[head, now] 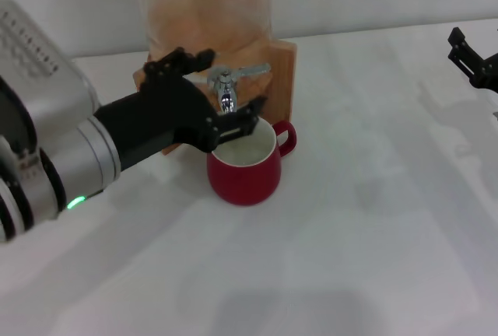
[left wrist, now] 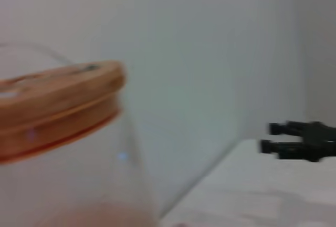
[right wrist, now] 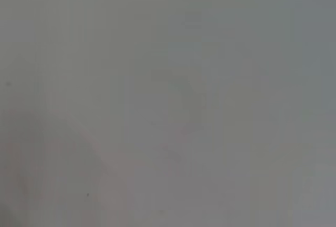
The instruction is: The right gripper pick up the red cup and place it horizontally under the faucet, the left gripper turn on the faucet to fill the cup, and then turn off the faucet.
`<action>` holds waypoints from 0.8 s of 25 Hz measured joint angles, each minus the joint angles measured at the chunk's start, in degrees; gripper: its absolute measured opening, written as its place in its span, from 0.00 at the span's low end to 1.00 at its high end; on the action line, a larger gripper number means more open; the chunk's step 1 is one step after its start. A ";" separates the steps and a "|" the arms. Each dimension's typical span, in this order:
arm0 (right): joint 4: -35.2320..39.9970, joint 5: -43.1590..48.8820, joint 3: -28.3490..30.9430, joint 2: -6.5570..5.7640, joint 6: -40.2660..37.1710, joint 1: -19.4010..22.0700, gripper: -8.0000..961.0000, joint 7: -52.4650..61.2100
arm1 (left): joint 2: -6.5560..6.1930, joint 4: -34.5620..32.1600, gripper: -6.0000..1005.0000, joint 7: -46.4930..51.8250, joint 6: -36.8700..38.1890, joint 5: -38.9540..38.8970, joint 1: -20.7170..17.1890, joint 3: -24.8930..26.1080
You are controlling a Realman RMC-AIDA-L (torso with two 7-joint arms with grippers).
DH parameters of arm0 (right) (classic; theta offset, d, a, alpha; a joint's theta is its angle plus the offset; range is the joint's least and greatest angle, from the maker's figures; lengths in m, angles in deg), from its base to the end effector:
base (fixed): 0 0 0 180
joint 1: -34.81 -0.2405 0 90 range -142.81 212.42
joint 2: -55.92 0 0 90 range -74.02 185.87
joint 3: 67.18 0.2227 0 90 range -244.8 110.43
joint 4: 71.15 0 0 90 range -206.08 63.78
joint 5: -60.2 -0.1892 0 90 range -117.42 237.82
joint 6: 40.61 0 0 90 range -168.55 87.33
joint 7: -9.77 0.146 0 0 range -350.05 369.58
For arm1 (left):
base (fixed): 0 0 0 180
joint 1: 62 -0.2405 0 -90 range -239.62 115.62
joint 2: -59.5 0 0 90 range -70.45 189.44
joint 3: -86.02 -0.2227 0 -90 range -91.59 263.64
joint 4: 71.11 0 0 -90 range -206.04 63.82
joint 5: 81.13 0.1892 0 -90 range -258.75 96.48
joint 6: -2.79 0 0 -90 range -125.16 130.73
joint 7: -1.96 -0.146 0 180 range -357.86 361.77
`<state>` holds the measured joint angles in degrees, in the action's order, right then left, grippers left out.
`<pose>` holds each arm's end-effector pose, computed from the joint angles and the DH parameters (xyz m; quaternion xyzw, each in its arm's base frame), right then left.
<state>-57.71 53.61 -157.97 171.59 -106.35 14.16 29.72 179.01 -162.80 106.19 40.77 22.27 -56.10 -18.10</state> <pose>0.3056 0.3147 0.0638 -0.6661 0.2369 0.3332 0.6238 -0.0969 0.2857 -0.0135 -0.9275 -0.0767 -0.2081 0.3010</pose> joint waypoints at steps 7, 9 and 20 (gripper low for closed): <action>-0.07 0.00 -0.71 -0.06 0.00 0.49 0.90 -0.22 | -0.21 0.33 0.88 -1.27 -24.92 0.78 -7.30 -12.59; -0.09 0.00 -0.75 -0.06 -0.01 0.53 0.90 -0.21 | -0.25 0.64 0.88 -2.28 -32.49 2.13 -9.23 -16.36; -0.09 -0.15 -0.40 -0.44 -0.10 0.61 0.89 -0.79 | -0.42 10.66 0.88 0.02 -70.63 7.14 -11.77 -35.31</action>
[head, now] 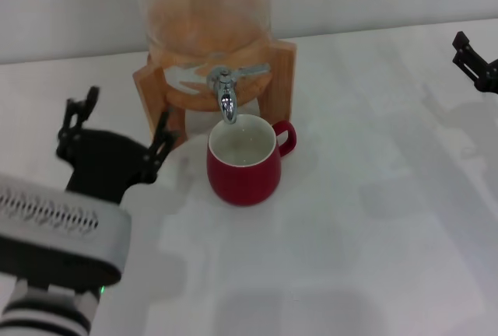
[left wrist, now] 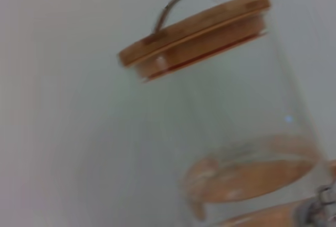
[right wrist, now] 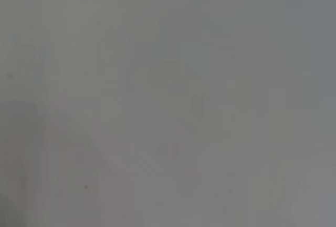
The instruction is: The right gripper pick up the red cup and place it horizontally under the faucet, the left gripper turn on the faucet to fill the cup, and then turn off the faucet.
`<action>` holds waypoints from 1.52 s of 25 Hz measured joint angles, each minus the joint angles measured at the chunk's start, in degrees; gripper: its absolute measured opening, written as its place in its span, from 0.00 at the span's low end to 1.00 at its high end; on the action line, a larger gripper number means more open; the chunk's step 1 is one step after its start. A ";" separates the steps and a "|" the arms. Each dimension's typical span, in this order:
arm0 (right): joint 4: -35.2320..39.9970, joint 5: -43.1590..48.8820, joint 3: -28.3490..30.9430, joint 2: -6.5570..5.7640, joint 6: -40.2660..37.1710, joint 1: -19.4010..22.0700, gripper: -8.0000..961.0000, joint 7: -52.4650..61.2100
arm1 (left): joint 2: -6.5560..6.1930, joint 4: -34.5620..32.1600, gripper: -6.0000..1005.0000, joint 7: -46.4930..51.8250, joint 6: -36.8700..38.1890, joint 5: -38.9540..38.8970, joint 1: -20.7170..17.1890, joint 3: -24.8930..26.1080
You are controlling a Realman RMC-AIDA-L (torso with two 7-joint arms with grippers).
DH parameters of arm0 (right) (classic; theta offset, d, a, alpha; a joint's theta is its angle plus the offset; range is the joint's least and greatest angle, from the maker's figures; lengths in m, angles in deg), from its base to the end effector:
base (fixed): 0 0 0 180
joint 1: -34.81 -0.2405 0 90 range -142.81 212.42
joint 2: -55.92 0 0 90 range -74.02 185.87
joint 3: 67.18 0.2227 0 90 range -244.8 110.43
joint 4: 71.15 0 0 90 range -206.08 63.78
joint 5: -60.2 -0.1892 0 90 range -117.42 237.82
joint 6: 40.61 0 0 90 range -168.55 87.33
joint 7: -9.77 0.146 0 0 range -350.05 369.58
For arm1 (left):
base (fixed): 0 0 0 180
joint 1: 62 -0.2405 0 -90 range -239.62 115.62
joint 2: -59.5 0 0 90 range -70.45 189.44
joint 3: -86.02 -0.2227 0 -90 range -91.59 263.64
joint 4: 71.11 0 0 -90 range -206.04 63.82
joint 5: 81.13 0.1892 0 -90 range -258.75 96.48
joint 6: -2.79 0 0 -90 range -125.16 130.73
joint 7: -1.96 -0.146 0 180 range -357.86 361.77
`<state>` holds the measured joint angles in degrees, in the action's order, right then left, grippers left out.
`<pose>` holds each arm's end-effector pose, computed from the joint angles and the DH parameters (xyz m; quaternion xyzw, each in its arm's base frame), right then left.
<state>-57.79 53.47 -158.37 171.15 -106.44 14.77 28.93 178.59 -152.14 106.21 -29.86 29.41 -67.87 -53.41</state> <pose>0.3099 0.3116 0.0660 -0.6685 0.2328 0.3233 0.6280 -0.1470 0.2456 -0.0438 -0.7843 -0.1164 -0.1571 0.5887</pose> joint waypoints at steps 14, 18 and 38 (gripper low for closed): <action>0.00 -0.04 3.00 -1.11 0.02 -0.51 0.89 -0.89 | -1.93 9.04 0.88 18.02 -39.30 0.10 -0.56 -9.96; 0.00 -0.12 3.12 -1.02 0.01 -0.48 0.89 -1.01 | -5.20 9.45 0.88 25.77 -40.93 -0.09 -0.47 -8.21; 0.01 -0.48 5.16 -0.35 1.00 -0.48 0.90 -1.50 | -6.99 20.31 0.88 62.77 -32.81 9.84 2.24 15.98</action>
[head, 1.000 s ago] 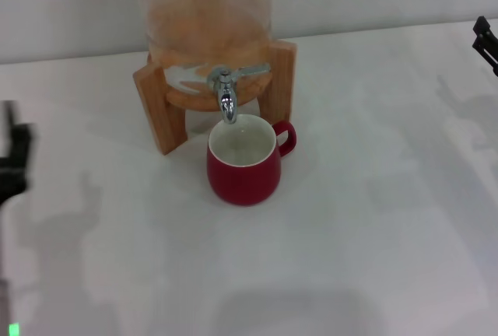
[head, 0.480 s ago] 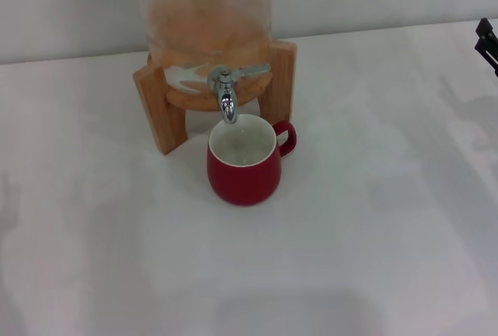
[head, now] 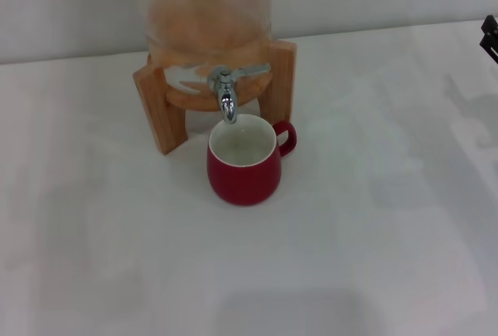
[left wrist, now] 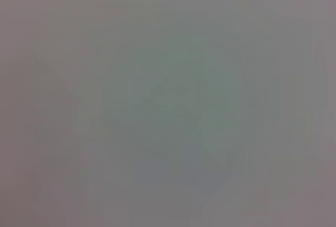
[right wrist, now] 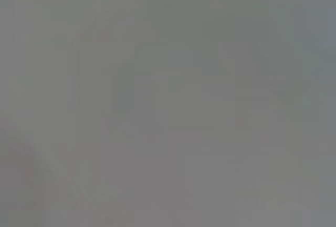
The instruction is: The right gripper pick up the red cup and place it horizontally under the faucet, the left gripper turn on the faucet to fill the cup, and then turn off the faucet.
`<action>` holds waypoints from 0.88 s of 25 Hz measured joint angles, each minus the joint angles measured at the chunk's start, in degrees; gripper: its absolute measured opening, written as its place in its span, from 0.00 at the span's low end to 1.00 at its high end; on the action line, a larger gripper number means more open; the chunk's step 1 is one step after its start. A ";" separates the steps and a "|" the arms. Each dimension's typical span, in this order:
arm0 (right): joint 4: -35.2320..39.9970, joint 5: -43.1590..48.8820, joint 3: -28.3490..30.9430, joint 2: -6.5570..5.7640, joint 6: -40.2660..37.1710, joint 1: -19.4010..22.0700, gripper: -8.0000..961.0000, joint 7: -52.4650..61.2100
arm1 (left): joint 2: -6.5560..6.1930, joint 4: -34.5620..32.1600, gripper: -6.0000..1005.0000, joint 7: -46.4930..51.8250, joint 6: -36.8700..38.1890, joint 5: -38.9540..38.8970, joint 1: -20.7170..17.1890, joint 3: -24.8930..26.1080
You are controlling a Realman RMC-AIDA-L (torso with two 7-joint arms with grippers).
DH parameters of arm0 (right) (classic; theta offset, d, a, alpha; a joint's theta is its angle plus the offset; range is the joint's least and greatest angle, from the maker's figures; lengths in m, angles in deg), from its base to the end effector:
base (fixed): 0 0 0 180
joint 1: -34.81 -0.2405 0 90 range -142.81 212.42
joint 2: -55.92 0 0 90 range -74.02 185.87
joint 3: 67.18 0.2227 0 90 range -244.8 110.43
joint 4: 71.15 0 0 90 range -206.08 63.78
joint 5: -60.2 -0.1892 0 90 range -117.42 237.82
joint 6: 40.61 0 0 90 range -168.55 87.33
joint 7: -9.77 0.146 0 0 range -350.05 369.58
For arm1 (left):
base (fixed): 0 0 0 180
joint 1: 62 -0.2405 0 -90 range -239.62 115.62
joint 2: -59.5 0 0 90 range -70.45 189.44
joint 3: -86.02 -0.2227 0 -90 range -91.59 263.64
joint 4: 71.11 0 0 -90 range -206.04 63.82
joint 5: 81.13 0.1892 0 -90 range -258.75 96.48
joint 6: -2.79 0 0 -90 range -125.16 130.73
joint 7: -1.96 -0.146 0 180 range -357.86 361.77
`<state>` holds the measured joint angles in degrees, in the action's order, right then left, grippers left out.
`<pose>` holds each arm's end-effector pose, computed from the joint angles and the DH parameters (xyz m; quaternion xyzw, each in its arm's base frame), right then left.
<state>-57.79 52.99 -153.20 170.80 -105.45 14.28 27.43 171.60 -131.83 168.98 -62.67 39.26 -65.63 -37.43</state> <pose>0.3182 0.3157 0.0834 -0.6368 0.2363 0.3170 0.6619 -0.2660 0.2561 0.0933 -0.4900 -0.2633 -0.3939 0.7318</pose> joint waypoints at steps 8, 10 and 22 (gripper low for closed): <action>0.00 0.00 3.06 0.00 2.42 -1.11 0.90 -0.48 | 0.62 4.48 0.88 5.39 5.80 5.04 5.61 9.06; 0.00 -0.01 3.71 0.02 3.16 -1.54 0.90 -0.69 | 0.83 5.56 0.88 5.41 7.47 5.18 7.10 10.89; 0.30 0.01 6.16 0.28 3.43 -2.02 0.89 -0.32 | 0.94 9.72 0.88 4.88 15.76 16.42 12.31 13.76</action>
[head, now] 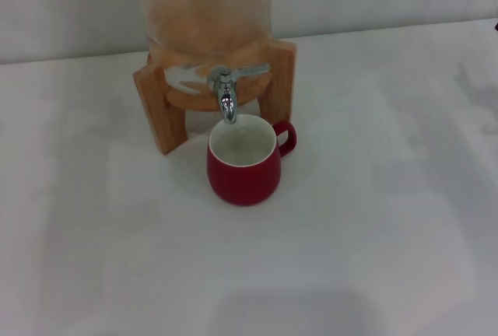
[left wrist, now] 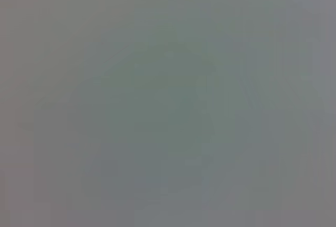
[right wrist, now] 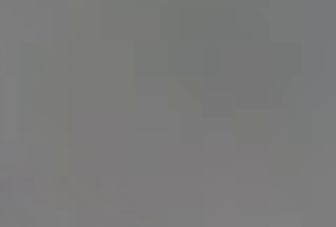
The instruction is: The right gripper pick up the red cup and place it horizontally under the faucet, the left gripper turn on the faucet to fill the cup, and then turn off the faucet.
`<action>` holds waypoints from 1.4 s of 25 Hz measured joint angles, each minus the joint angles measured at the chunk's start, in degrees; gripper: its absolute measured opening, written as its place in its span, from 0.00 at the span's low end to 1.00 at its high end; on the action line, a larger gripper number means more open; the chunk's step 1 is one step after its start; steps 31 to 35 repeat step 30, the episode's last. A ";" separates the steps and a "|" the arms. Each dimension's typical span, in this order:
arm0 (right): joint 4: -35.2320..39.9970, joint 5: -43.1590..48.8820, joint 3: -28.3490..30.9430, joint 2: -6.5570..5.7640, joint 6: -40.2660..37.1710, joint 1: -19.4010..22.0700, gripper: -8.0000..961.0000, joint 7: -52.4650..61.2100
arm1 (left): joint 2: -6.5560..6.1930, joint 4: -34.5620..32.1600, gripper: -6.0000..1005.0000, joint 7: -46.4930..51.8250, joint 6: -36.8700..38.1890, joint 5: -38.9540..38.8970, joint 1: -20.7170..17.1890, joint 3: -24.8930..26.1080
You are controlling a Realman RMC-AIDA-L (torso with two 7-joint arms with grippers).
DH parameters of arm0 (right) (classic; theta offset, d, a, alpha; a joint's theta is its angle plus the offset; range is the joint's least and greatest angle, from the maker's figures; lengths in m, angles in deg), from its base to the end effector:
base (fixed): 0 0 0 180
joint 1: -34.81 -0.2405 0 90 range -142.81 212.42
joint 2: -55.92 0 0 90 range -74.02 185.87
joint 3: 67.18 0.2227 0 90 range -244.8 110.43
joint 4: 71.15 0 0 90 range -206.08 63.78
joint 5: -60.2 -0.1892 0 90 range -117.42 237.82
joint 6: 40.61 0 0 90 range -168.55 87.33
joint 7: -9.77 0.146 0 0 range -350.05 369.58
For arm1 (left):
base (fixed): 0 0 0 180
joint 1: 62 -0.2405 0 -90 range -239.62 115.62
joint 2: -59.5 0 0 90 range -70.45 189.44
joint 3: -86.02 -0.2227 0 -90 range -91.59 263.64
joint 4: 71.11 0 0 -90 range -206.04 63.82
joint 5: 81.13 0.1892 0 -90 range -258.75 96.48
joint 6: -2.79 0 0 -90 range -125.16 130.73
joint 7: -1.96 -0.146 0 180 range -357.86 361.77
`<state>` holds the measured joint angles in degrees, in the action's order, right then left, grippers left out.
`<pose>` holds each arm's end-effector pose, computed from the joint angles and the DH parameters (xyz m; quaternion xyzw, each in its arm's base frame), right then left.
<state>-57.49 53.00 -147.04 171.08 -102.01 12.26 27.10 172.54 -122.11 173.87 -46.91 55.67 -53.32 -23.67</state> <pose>0.3218 0.3275 0.0953 -0.6028 0.2576 0.3170 0.6854 -0.2575 0.3239 0.0900 -0.5914 -0.2266 -0.3431 0.6937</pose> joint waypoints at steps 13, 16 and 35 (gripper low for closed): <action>0.19 0.00 0.93 0.07 -0.36 -0.52 0.89 0.14 | 5.49 8.52 0.88 -5.82 -16.12 8.57 -0.80 -0.36; 0.36 0.00 0.99 0.07 -0.52 -0.78 0.90 0.15 | 5.81 10.07 0.88 -5.15 -18.67 8.08 -0.50 -0.33; -0.28 -0.61 1.39 0.16 0.19 -2.00 0.89 0.14 | 5.82 5.42 0.88 0.63 -20.25 -1.65 -0.36 -1.65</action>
